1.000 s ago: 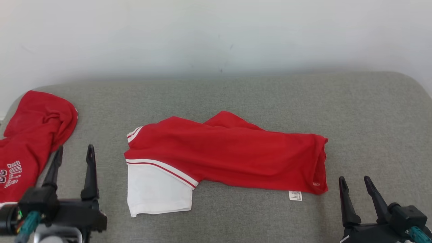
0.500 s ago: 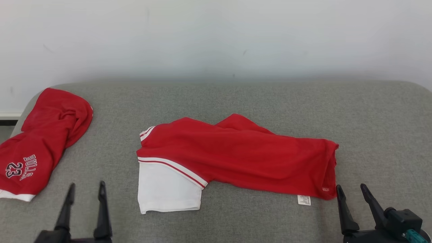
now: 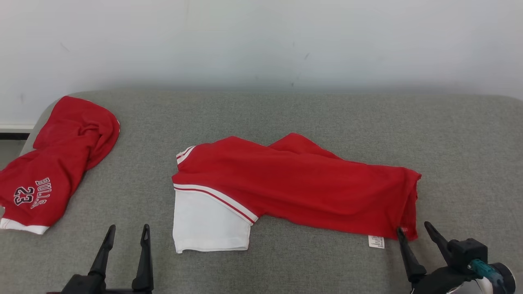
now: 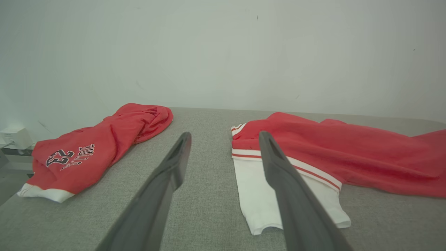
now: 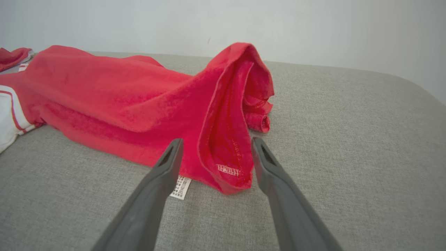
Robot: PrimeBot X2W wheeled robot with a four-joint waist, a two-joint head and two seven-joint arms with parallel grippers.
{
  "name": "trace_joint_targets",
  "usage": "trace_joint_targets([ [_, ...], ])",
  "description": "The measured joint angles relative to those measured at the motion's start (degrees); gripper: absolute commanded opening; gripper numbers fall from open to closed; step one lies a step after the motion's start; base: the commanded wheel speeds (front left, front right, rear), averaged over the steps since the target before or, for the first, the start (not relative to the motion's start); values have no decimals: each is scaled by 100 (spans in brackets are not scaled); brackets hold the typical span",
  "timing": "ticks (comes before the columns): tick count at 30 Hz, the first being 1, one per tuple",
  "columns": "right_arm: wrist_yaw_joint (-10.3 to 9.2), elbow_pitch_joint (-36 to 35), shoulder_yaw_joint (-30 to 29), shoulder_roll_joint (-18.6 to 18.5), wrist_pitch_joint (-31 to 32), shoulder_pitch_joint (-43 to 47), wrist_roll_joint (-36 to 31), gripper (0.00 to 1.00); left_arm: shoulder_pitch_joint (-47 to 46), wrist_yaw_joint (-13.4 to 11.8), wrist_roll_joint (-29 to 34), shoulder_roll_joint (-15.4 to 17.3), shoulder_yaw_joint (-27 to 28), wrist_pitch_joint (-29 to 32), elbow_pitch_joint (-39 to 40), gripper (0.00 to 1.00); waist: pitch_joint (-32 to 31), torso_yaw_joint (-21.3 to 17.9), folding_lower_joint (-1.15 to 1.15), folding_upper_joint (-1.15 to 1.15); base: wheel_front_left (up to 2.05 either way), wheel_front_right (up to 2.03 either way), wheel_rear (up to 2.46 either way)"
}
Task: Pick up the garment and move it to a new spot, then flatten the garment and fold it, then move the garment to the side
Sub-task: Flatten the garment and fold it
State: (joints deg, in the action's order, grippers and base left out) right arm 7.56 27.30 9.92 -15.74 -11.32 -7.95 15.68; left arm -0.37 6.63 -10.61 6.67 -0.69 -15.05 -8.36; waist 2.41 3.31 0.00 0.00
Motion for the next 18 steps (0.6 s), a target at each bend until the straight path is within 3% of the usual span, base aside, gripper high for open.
trace_joint_targets([
  [7,0,966,523,-135,120,-520,98,99,-86,45,24,-79,-43,0,-107,100,37,160,0,0,0,0,0],
  [8,0,1099,590,-138,118,-591,138,65,-88,47,35,-82,-46,0,-123,100,37,179,0,0,0,0,0],
  [9,0,1229,662,-146,119,-658,167,14,-94,49,38,-86,-49,0,-144,100,35,194,0,0,0,0,0],
  [10,0,1336,725,-148,109,-723,212,0,-101,49,38,-87,-46,0,-167,100,27,203,0,0,0,0,0],
  [18,0,1357,1098,-147,-252,-851,704,0,-8,53,45,-100,29,0,-267,100,-122,127,0,0,0,0,0],
])
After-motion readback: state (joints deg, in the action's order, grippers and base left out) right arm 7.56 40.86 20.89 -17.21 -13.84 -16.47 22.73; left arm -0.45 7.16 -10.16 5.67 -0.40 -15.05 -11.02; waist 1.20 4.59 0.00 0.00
